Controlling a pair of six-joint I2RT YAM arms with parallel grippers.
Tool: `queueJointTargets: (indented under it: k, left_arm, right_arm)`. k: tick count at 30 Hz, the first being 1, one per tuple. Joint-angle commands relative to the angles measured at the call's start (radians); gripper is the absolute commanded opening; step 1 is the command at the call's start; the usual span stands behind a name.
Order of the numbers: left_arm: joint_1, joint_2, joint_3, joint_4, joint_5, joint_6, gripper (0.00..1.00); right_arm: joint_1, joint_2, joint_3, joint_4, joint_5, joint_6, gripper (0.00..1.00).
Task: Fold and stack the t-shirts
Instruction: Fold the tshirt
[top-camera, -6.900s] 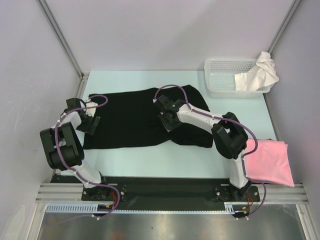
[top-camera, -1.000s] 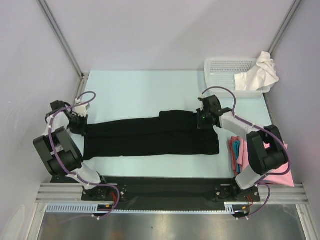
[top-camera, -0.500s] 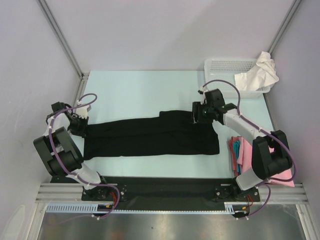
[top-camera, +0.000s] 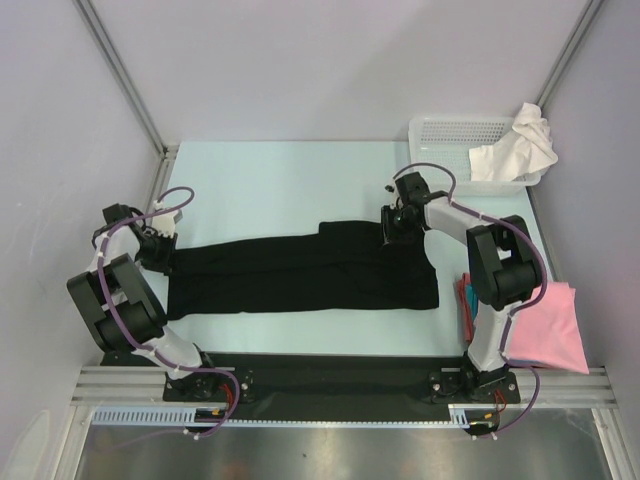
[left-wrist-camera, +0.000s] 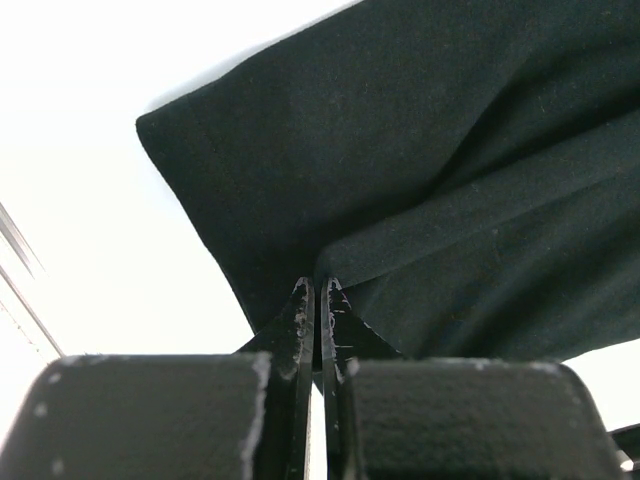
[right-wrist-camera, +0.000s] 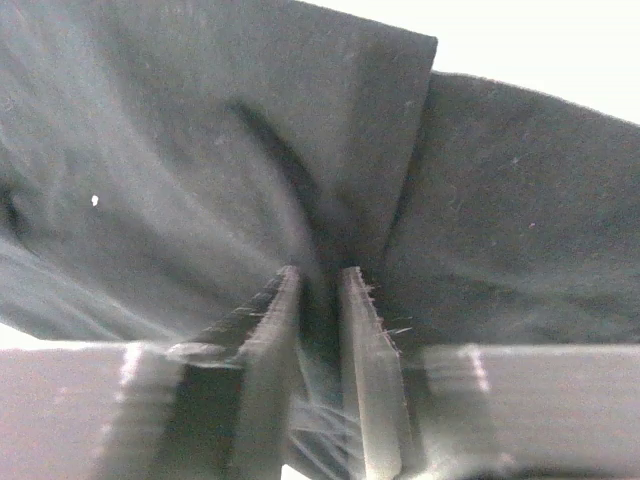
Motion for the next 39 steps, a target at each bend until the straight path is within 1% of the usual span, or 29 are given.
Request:
queueJointTargets:
  k: [1,3,4,7,9,11,13,14,15,17,18,19,21,23,27,30,32,33,34,37,38,39]
  left_arm:
    - [0.001,-0.042,0.029,0.006,0.022,0.014,0.0]
    - [0.001,-0.046,0.034,0.003,0.024,0.014,0.0]
    - [0.001,-0.049,0.04,0.003,0.024,0.014,0.0]
    - [-0.002,-0.049,0.061,0.011,0.045,-0.009,0.0]
    - [-0.015,-0.048,0.074,0.032,0.053,-0.021,0.0]
    - [-0.031,-0.035,0.098,0.078,0.041,-0.041,0.0]
    - [-0.061,-0.01,0.142,0.118,0.019,-0.078,0.0]
    - [-0.068,0.001,0.164,0.161,0.013,-0.093,0.0]
    - [-0.085,0.018,0.187,0.18,0.005,-0.109,0.0]
    - [-0.101,0.072,0.273,0.216,-0.018,-0.153,0.0]
    - [-0.116,0.092,0.303,0.223,-0.027,-0.165,0.0]
    - [-0.122,0.13,0.357,0.229,-0.033,-0.182,0.0]
    - [-0.128,0.159,0.397,0.246,-0.048,-0.196,0.0]
    - [-0.13,0.188,0.423,0.259,-0.059,-0.205,0.01]
    - [-0.13,0.195,0.381,0.263,-0.053,-0.173,0.0]
    - [-0.13,0.14,0.29,0.261,-0.032,-0.123,0.0]
    - [-0.128,0.106,0.221,0.238,-0.025,-0.063,0.0]
    - [-0.125,0.068,0.197,0.233,-0.038,-0.045,0.0]
    - [-0.122,0.048,0.145,0.229,-0.042,-0.008,0.0]
    - [-0.099,-0.003,0.06,0.218,-0.051,0.044,0.01]
    - [-0.095,-0.008,0.046,0.213,-0.055,0.054,0.0]
    - [-0.085,-0.011,0.031,0.212,-0.059,0.063,0.0]
  right_arm:
    - [-0.004,-0.037,0.0,-0.019,-0.032,0.017,0.18]
    - [-0.013,-0.083,-0.015,0.0,-0.011,0.032,0.08]
    - [-0.024,-0.097,-0.023,0.006,0.007,0.042,0.0]
    - [-0.034,-0.126,-0.005,0.029,0.024,0.034,0.0]
    - [-0.038,-0.097,0.035,0.028,0.026,0.008,0.0]
    - [-0.044,-0.06,0.142,0.009,0.043,-0.024,0.0]
    - [-0.051,0.015,0.236,0.0,0.058,-0.041,0.0]
    - [-0.067,0.047,0.33,-0.006,0.061,-0.049,0.0]
    - [-0.077,0.073,0.385,-0.006,0.066,-0.058,0.0]
    - [-0.096,0.154,0.469,-0.005,0.07,-0.064,0.0]
    - [-0.113,0.177,0.55,-0.006,0.069,-0.07,0.0]
    - [-0.117,0.22,0.58,-0.009,0.067,-0.078,0.0]
    - [-0.122,0.249,0.65,-0.02,0.069,-0.09,0.0]
    - [-0.119,0.26,0.666,-0.02,0.061,-0.104,0.0]
    - [-0.111,0.213,0.594,0.014,0.051,-0.115,0.0]
    - [-0.108,0.141,0.497,0.035,0.048,-0.119,0.0]
    - [-0.104,0.096,0.41,0.035,0.049,-0.127,0.0]
    - [-0.101,0.038,0.373,0.04,0.054,-0.129,0.0]
    - [-0.1,0.009,0.288,0.05,0.063,-0.126,0.0]
    - [-0.094,-0.098,0.143,0.096,0.052,-0.089,0.0]
    - [-0.082,-0.12,0.049,0.11,0.046,-0.078,0.0]
    - [-0.074,-0.166,0.005,0.124,0.051,-0.049,0.0]
